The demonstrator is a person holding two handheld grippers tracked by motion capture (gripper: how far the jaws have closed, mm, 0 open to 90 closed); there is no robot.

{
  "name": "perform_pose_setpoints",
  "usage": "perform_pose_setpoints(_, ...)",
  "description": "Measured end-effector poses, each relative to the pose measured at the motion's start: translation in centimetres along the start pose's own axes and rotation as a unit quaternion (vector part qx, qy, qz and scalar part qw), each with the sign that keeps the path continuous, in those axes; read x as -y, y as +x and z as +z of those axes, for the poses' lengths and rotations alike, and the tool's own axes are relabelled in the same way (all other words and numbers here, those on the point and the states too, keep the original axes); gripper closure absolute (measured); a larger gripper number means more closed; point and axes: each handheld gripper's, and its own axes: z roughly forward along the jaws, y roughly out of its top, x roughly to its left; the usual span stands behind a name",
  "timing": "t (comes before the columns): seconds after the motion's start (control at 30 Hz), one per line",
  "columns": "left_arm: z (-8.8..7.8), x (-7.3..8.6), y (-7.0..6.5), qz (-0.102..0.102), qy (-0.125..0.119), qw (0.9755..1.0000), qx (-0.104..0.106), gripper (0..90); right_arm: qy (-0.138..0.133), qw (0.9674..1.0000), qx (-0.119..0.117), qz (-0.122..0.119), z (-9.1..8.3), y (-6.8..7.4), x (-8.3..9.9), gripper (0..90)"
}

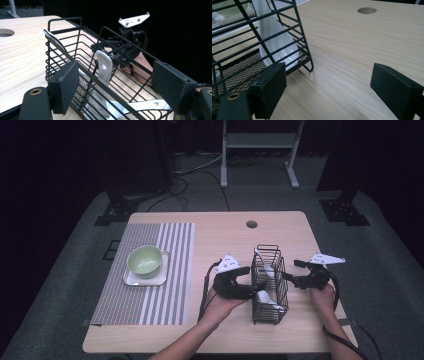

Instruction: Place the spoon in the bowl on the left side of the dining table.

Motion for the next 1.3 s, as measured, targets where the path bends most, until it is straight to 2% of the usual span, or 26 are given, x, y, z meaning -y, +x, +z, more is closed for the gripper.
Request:
perform_pose_setpoints(0.1, 0.12, -0.13, -0.04, 0.004, 0.002, 1.0000, -0.005, 25.7, 0.000, 1.0000, 0.000, -0.001, 0.01, 0.00, 0.00, 12.3)
perform_pose_setpoints(0.2, 0.35, -0.10, 0.27, 0.008, 0.002, 0.9999, -0.013, 37.2, 0.001, 1.0000, 0.000, -0.001, 0.02, 0.00, -0.01, 12.2)
perform_pose_setpoints(0.3, 0.36, -0.05, 0.62, 0.009, -0.002, 0.9998, -0.015, 43.6, 0.001, 1.0000, 0.000, -0.001, 0.02, 0.00, -0.01, 12.3)
perform_pose_setpoints(0.37, 0.37, -0.04, 0.64, 0.011, -0.002, 0.9998, -0.016, 45.1, 0.002, 1.0000, 0.000, 0.000, 0.02, 0.00, -0.01, 12.2)
perform_pose_setpoints(0.4, 0.41, -0.03, 0.64, 0.013, -0.002, 0.9998, -0.013, 49.5, 0.001, 1.0000, -0.001, 0.000, 0.02, -0.01, -0.01, 12.3)
perform_pose_setpoints(0.47, 0.55, -0.03, 0.60, 0.018, 0.000, 0.9998, -0.009, 52.6, 0.001, 1.0000, -0.001, -0.001, 0.02, -0.01, -0.01, 12.3)
perform_pose_setpoints(0.63, 0.67, -0.08, 0.51, 0.022, -0.001, 0.9997, -0.009, 64.1, 0.001, 1.0000, -0.001, -0.001, 0.02, 0.00, -0.01, 12.3)
perform_pose_setpoints(0.67, 0.68, -0.10, 0.44, 0.024, 0.000, 0.9996, -0.012, 64.1, 0.001, 1.0000, -0.001, -0.001, 0.02, 0.00, -0.01, 12.2)
perform_pose_setpoints(0.77, 0.65, -0.14, 0.36, 0.027, -0.007, 0.9995, -0.011, 73.9, 0.001, 1.0000, -0.001, -0.001, 0.01, -0.01, -0.01, 12.3)
perform_pose_setpoints(1.0, 0.58, -0.09, 0.04, 0.029, -0.009, 0.9995, -0.010, 78.3, 0.001, 1.0000, -0.001, -0.002, 0.01, 0.00, -0.01, 12.3)
perform_pose_setpoints(1.07, 0.58, -0.05, -0.15, 0.031, -0.012, 0.9994, -0.007, 83.9, 0.001, 1.0000, -0.001, -0.001, 0.01, 0.01, -0.01, 12.3)
perform_pose_setpoints(1.2, 0.64, -0.05, -0.22, 0.024, -0.013, 0.9996, 0.000, 84.9, 0.001, 1.0000, -0.002, -0.002, 0.02, 0.01, -0.01, 12.3)
perform_pose_setpoints(1.3, 0.64, 0.00, 0.05, 0.005, -0.018, 0.9998, 0.007, 84.9, 0.001, 1.0000, -0.002, -0.002, 0.01, 0.01, -0.01, 12.3)
